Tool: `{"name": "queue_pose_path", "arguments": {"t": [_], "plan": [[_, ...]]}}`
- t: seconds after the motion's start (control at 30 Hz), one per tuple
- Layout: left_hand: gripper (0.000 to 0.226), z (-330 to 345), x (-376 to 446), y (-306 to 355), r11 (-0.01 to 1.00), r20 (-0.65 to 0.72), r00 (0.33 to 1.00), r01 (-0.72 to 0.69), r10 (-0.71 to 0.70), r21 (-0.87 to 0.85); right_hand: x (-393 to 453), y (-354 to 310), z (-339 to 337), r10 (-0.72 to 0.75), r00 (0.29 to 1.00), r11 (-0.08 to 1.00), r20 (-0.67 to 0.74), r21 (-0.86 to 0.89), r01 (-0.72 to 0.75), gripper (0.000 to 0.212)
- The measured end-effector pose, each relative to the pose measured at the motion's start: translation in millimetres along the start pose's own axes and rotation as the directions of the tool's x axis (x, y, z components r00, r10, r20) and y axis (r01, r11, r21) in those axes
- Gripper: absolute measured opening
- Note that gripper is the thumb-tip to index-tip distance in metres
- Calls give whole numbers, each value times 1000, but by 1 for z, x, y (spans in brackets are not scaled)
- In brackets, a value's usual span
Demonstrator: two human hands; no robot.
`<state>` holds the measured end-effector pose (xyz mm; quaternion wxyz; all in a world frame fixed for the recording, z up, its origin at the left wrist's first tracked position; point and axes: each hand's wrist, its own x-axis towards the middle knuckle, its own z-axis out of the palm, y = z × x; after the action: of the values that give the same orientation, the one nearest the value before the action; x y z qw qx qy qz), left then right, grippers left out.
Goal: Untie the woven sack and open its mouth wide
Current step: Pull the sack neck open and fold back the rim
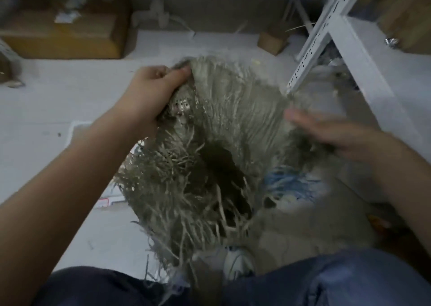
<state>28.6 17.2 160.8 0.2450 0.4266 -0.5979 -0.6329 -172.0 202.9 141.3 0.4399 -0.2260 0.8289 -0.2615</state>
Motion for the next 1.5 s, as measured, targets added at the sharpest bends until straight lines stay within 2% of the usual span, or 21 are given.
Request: {"name": "queue_pose_path", "arguments": {"t": [0.13,0.23,0.37,0.47,0.53,0.6,0.63,0.67,0.73,0.8,0.83,0.87,0.97,1.03,1.1,1.17,1.23,1.3,1.37,1.43,1.5], "plan": [[22,-3,2,-7,999,-39,999,-2,4,54,11,39,44,79,997,960,24,-272,-70,39],[21,-21,10,-8,995,-33,999,9,-6,102,20,47,35,203,973,958,114,182,-221,14],[24,-49,22,-28,902,56,989,104,-140,419,28,57,11,195,976,770,97,601,-214,24],[25,-54,29,-37,809,94,920,283,-381,515,24,57,6,112,989,703,96,696,-147,27],[31,-55,35,-42,714,50,861,386,-506,584,22,59,11,72,994,682,79,724,-107,44],[52,-49,43,-52,529,-42,953,202,-299,824,28,66,20,83,996,713,25,697,-76,49],[62,-41,43,-60,425,-36,998,57,-57,903,28,66,27,80,997,721,17,689,-69,41],[66,-27,33,-65,346,57,983,-116,177,931,30,64,33,63,998,731,8,681,-52,33],[69,7,2,-77,149,432,783,-541,447,828,35,59,44,35,999,742,-22,670,-12,20],[78,33,-15,-97,-202,758,551,-746,348,635,35,54,49,2,997,722,-72,690,48,20],[77,35,-10,-116,-286,801,533,-750,274,597,35,55,50,-18,996,706,-82,704,71,16],[72,37,-5,-130,-294,779,578,-721,245,627,35,56,49,-36,996,712,-77,698,79,20],[41,40,9,-143,-130,665,696,-658,271,742,45,62,44,41,998,757,-55,653,5,48],[29,43,12,-141,-67,656,696,-669,291,740,54,58,40,135,990,808,-49,583,-81,32],[24,46,12,-130,-18,610,749,-627,260,778,64,54,35,171,971,953,-166,277,-121,19],[25,54,12,-121,10,544,801,-564,250,826,68,48,31,-61,884,977,-463,-210,-43,53],[27,63,16,-113,-14,498,832,-511,245,860,46,17,44,-475,678,876,-561,-376,302,40],[26,71,19,-103,-10,479,845,-491,239,871,17,-12,72,-726,575,687,-377,-379,619,19],[26,75,25,-95,21,459,852,-479,252,877,4,-11,107,-837,547,461,-16,-559,690,11],[27,73,31,-88,5,439,853,-459,281,889,8,22,130,-790,545,198,281,-724,661,18],[31,63,36,-81,-13,420,853,-438,309,899,13,58,124,-646,642,91,412,-794,601,31]]}}
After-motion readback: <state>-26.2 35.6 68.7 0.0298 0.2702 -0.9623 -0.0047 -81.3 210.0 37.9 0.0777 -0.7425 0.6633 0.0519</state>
